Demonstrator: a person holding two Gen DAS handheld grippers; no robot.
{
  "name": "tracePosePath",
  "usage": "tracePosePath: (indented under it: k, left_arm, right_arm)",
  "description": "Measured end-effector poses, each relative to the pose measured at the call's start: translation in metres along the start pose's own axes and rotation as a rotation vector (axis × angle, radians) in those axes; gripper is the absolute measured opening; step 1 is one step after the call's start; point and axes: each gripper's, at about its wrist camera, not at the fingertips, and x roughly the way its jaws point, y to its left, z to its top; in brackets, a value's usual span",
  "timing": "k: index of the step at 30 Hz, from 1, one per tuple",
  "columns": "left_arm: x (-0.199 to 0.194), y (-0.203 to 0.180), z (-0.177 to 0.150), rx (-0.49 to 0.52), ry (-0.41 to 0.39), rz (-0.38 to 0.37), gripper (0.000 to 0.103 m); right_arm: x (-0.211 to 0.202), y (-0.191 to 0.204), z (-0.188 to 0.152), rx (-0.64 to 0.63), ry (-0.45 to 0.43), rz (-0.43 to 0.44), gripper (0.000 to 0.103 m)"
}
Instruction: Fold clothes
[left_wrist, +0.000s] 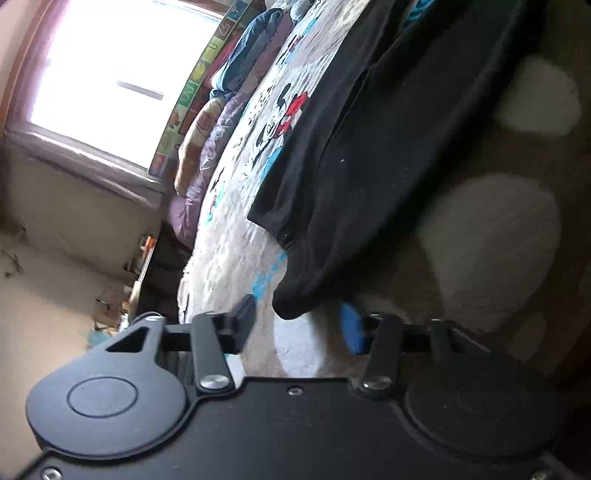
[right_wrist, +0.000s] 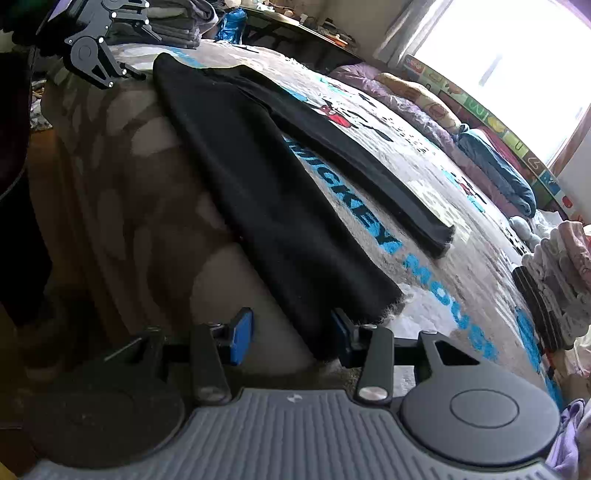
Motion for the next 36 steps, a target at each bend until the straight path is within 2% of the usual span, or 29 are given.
tracePosePath:
  k: [1,8,10,12,14,16,18,19,28,33,36]
  left_arm:
    - [0.001,0.000,-0.001,0.010,-0.006,0.001,0.038]
    - [-0.001,0.001,0.000,0.032,-0.043,0.003,0.033]
    - [-0.002,-0.001,0.003,0.025,-0.045,-0.008,0.025]
    - [-0.003,-0.002,0.005,0.007,-0.042,-0.016,0.021]
    - [-0.003,0.004,0.006,-0.047,-0.032,-0.028,0.019]
    - [-0.005,0.012,0.009,-0.112,-0.038,-0.038,0.016]
    - [-0.009,0.020,0.009,-0.173,-0.058,-0.048,0.015]
    - [-0.011,0.024,0.010,-0.204,-0.068,-0.053,0.015]
    - [0.000,0.073,0.025,-0.531,-0.137,-0.070,0.013]
    - [0.023,0.093,0.045,-0.617,-0.143,-0.091,0.012]
    - [0.040,0.098,0.055,-0.660,-0.129,-0.141,0.011]
  right_arm:
    - [0.001,0.000,0.000,-0.002,-0.003,-0.002,0.045]
    - [-0.006,0.002,0.000,-0.025,-0.025,-0.036,0.045]
    - [-0.006,0.002,-0.001,-0.028,-0.026,-0.040,0.044]
    - [-0.004,0.001,-0.003,-0.029,-0.019,-0.035,0.039]
    - [-0.003,0.000,-0.003,-0.029,-0.024,-0.036,0.035]
    - [-0.005,-0.004,-0.003,-0.017,-0.034,-0.036,0.019]
    - [-0.007,-0.009,-0.003,0.007,-0.046,-0.033,0.009]
    - [-0.009,-0.011,-0.002,0.018,-0.054,-0.032,0.007]
    - [-0.030,-0.055,0.008,0.184,-0.196,-0.027,0.005]
    - [-0.025,-0.102,0.016,0.338,-0.253,0.010,0.005]
    - [-0.015,-0.126,0.023,0.368,-0.266,0.020,0.005]
